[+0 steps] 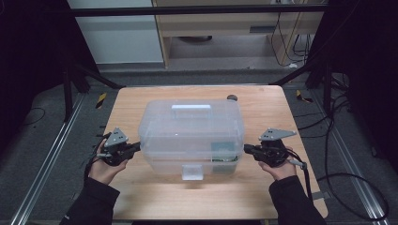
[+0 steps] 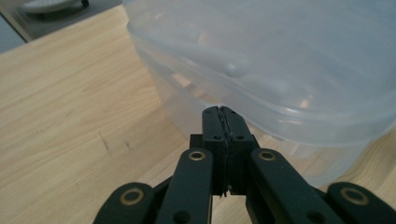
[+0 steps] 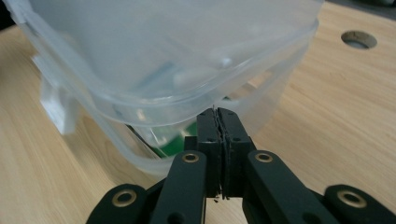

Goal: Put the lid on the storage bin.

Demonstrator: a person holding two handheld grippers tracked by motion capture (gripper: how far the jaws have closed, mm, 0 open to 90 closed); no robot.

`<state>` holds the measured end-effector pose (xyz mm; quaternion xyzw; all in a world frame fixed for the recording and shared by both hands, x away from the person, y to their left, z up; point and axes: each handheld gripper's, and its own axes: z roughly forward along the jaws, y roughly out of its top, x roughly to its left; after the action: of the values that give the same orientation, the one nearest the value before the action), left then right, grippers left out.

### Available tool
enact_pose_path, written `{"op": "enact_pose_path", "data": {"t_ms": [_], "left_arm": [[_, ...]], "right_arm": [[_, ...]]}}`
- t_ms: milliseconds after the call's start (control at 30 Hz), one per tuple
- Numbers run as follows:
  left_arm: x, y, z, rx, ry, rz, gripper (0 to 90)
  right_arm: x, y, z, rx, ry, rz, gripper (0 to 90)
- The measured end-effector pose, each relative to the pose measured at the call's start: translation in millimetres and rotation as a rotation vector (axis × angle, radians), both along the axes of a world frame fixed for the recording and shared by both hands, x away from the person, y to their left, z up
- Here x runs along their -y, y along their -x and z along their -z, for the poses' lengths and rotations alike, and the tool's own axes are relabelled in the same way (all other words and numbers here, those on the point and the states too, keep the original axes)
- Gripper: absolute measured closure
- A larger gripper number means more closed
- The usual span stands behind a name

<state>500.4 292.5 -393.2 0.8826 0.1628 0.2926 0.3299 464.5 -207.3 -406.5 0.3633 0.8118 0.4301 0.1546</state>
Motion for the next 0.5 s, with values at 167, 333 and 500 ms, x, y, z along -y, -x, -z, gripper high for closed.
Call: {"op": "enact_pose_path", "data": {"t_ms": [167,333,500], "left_arm": [[-10.7,-7.8,8.1,-0.006,-0.016,-0.011,86.1],[-23.2,-16.2,12.7,0.008,-0.075,-0.036,80.3],[-36.3,-24.3,20.7,0.026,-0.153,-0.061,66.4]], "right_arm": [[5.2,-4.1,8.9,-0.014,0.046,0.038,88.3],[15.2,-9.3,19.1,-0.007,0.065,0.111,85.3],[31.9,-14.8,31.0,-0.008,0.063,0.206,77.3]]}}
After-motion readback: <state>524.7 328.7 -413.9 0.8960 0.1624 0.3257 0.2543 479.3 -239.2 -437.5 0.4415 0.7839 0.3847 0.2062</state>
